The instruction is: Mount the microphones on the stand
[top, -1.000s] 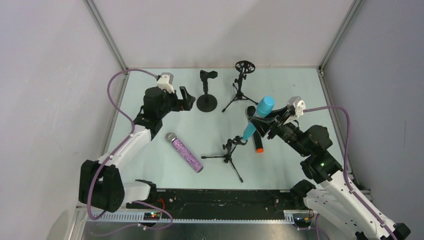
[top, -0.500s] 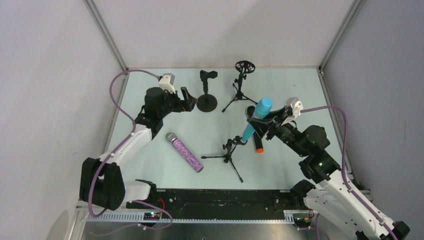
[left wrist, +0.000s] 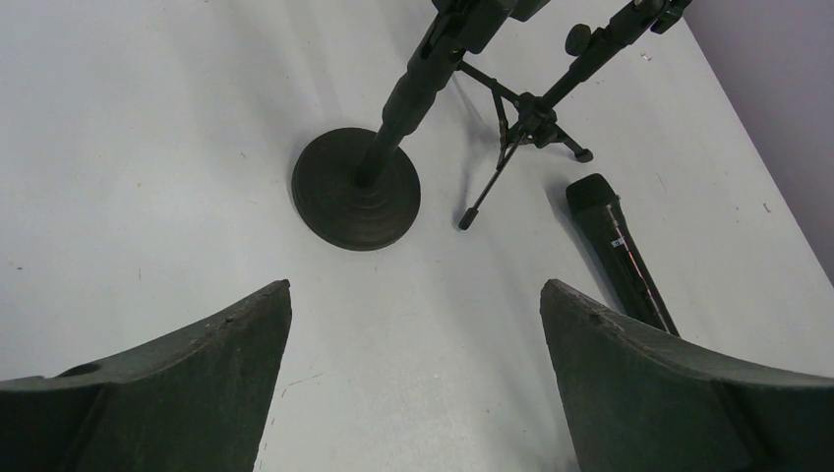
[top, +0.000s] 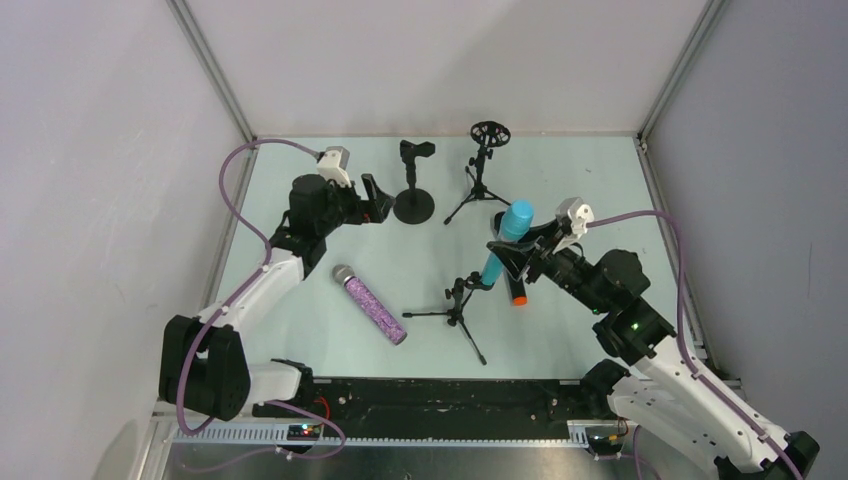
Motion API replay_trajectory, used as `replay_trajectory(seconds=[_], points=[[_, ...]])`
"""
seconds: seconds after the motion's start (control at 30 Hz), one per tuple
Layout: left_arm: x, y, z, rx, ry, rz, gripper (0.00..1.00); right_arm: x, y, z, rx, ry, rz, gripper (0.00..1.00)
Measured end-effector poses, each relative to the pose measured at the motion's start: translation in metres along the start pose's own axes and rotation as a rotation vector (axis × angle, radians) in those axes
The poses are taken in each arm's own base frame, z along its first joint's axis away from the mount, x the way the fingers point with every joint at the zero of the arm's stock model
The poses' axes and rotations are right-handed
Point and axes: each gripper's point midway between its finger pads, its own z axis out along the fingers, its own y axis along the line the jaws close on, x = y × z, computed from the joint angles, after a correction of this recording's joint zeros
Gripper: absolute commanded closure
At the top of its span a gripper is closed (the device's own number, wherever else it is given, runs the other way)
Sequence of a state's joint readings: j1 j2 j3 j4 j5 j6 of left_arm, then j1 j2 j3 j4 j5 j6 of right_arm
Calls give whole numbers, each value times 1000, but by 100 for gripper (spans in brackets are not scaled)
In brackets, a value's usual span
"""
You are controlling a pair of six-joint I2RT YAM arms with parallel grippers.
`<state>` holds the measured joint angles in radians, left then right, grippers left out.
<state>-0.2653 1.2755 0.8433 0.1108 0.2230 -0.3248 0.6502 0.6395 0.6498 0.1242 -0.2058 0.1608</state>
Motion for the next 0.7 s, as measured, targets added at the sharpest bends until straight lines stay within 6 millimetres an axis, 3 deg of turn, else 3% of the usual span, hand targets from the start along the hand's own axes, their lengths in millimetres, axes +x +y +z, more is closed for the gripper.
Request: replay_trajectory(seconds=[0.7], points=[[0, 0, 0, 2, 1, 0, 0, 14, 7, 2, -35, 4, -59, 100]])
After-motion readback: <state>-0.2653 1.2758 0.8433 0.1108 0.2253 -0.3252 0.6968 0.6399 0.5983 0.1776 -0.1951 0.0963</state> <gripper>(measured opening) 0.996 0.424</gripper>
